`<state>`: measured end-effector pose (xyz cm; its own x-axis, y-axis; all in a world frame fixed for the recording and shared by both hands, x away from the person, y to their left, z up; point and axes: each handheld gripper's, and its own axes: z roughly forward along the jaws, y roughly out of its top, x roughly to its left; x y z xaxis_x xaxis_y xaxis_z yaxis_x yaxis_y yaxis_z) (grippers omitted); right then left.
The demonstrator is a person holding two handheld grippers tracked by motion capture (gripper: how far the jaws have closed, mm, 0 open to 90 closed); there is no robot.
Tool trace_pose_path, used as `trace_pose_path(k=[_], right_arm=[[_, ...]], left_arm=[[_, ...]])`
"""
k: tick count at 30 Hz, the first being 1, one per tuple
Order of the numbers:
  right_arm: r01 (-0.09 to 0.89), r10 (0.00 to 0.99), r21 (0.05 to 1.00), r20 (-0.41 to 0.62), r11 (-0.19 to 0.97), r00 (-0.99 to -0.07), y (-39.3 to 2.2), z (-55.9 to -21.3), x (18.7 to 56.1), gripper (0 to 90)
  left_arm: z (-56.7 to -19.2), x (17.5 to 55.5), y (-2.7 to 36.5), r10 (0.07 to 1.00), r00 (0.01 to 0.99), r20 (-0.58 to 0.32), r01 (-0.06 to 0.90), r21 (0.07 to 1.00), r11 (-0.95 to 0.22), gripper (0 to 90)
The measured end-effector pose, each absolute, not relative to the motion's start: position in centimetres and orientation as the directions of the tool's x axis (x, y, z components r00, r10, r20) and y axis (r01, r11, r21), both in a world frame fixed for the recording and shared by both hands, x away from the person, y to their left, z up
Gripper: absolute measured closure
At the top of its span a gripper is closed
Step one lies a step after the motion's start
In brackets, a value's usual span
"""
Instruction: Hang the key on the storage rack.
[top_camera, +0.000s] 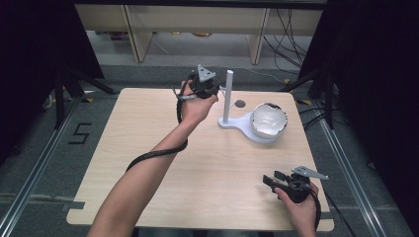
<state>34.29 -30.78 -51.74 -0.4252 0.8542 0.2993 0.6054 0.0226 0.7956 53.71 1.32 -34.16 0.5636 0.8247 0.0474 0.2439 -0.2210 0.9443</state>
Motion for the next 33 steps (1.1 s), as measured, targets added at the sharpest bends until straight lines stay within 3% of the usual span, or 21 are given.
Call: trace_pose_path(k=[7, 12, 17, 21, 25, 29, 33], right_arm=[[0.606, 0.856, 0.795, 0.296, 0.025, -0.425, -30.8, -51.7, 34.3, 38.5], [0.615, 0.835, 0.788, 0.357, -0.028, -0.419, -30.5, -51.9, 34.2, 38.5], [0.63, 0.837, 0.776, 0.363, -0.029, -0.41, -30.5, -51.7, 34.1, 38.5], [0.616, 0.835, 0.787, 0.361, -0.034, -0.415, -30.5, -51.8, 34.1, 38.5], [0.624, 0.832, 0.781, 0.367, -0.033, -0.415, -30.4, -51.7, 33.9, 38.4], [0.583, 0.827, 0.812, 0.334, -0.009, -0.452, -30.7, -51.8, 34.2, 37.7], [0.559, 0.837, 0.829, 0.319, -0.019, -0.444, -30.7, -51.9, 34.2, 37.0]], left_arm=[[-34.2, 53.7, 0.6, 0.81, 0.58, 0.081, 0.214, 0.945, -0.248, 89.5], [-34.3, 53.3, 1.0, 0.804, 0.587, 0.09, 0.19, 0.951, -0.246, 86.9], [-34.3, 51.5, 2.9, 0.783, 0.611, 0.114, 0.143, 0.957, -0.252, 65.5], [-36.2, 48.3, 6.8, 0.736, 0.668, 0.109, 0.103, 0.966, -0.236, 38.9], [-40.2, 44.4, 12.3, 0.745, 0.651, 0.147, 0.098, 0.957, -0.274, 29.3], [-46.1, 39.7, 19.4, 0.8, 0.59, 0.113, 0.164, 0.953, -0.256, 26.7], [-50.8, 35.3, 23.8, 0.867, 0.498, 0.029, 0.23, 0.959, -0.165, 28.1]])
